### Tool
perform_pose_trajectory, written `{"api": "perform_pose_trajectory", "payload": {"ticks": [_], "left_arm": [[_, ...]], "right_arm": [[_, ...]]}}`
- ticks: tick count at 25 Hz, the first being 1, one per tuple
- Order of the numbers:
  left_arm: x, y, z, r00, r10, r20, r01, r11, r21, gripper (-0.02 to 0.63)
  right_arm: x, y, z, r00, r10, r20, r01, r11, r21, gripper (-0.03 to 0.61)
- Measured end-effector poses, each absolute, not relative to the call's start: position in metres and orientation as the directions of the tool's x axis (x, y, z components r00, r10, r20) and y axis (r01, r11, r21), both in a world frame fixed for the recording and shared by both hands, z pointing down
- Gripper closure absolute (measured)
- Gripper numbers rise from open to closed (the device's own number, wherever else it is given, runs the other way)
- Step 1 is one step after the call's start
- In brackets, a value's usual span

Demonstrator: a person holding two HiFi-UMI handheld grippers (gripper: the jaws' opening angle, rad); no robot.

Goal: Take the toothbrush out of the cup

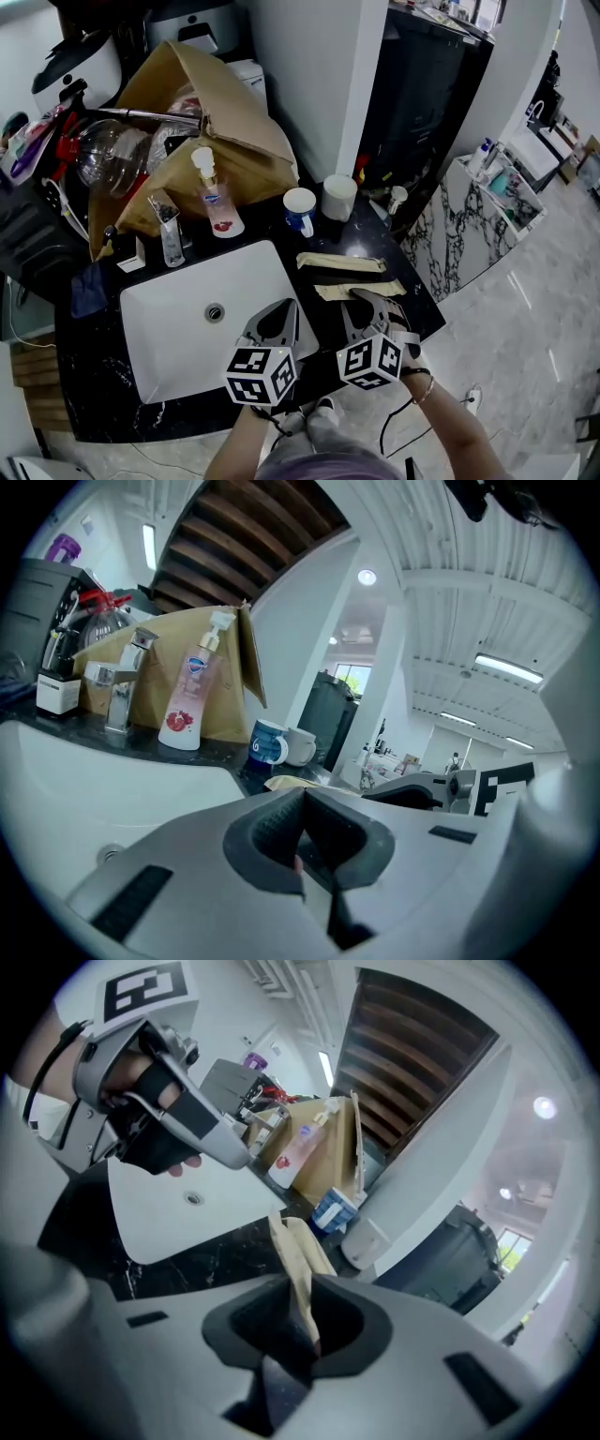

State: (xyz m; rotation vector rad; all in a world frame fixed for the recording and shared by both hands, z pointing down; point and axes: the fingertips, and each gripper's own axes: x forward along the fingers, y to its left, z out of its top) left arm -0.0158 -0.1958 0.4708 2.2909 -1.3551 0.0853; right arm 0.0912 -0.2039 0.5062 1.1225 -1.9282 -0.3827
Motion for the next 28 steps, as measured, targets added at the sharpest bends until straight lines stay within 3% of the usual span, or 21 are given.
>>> {"api": "perform_pose_trajectory", "payload": {"ticks": [10,18,28], "left_arm": [[-0.026,-0.194,0.473,0.487,-0.821,0.299,-0.850,-0.366,0.378,0.614],[-0.037,-0.191,0.469,0.469,-0.832,0.297,-0.858,-0.351,0.374,0.614],[-0.030,-0.190,0.454,0.493,-0.827,0.271,-0.850,-0.390,0.355,0.614]], "right_arm": [[0.081,-0.198,0.526,-0.267,-0.716,0.645,-0.489,0.678,0.549,0.482],[0.075,-0.191,0.525,-0.317,-0.663,0.678,-0.486,0.728,0.484,0.445],[0.082,-0.180,0.476,-0.408,-0.722,0.559,-0.694,0.643,0.324,0.457]]}}
